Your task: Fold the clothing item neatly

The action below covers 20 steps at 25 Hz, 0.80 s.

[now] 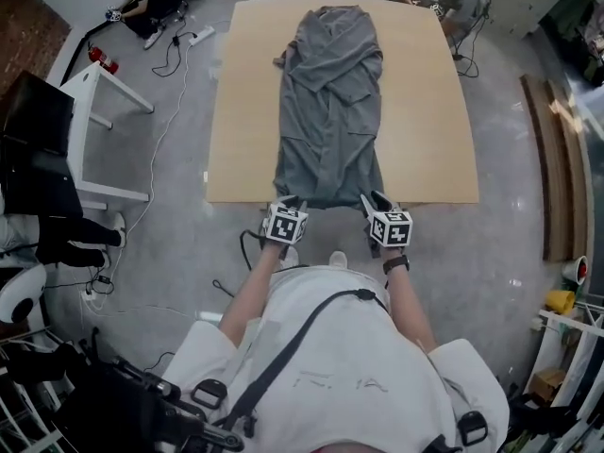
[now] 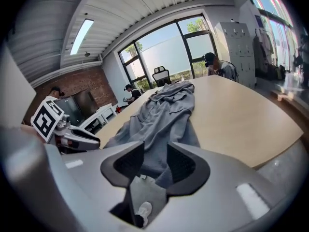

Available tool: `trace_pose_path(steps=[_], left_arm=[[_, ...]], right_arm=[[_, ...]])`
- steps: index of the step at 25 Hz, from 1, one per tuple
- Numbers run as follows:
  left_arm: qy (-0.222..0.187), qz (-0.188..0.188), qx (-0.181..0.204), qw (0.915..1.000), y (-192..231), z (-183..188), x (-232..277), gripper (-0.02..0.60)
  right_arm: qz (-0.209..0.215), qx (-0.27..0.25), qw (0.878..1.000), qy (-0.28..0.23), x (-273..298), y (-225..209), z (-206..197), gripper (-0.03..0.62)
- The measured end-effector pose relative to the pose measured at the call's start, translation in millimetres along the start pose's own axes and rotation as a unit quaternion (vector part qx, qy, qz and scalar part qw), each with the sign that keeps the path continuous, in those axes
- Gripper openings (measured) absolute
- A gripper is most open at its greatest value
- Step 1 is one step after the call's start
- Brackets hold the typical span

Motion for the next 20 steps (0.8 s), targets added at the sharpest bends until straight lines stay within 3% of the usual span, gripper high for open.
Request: trace_pose_path(steps=[4, 8, 11, 15, 20], left_arm=[[0.011, 0.031, -0.038, 0.9987, 41.4, -20.9, -1.6, 0.163], [0.063, 0.017, -0.031, 0.9974, 61.6, -43.9, 16.0, 0.247], [0.065, 0.009, -0.032, 0.9973, 70.4, -40.7, 26.5, 0.255], [0.064, -0.004, -0.061, 0.9961, 68.9, -32.3, 37.0, 0.255], [0.061, 0.006, -0.069, 0.9957, 62.8, -27.3, 48.7, 0.249]], right_arm=[[-0.042, -0.008, 0.998, 0.043, 18.9, -26.8, -18.2, 0.307], [-0.056, 0.003, 0.994, 0.089, 35.0, -44.1, -43.9, 0.398], [-0.061, 0.000, 0.993, 0.102, 46.1, -39.8, -51.6, 0.405], [-0.079, -0.016, 0.992, 0.099, 53.7, -32.5, -45.4, 0.393], [-0.038, -0.068, 0.991, 0.112, 71.4, 4.8, -45.0, 0.377]])
Point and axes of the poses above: the fingertips, and each gripper's own axes: x forward along the fingers, y to its left, z out of its top, the point moved 3 cm from there along -x, backward along the fingers, and after that the axes turned 1 degree about -z, right-handed, at the moved point
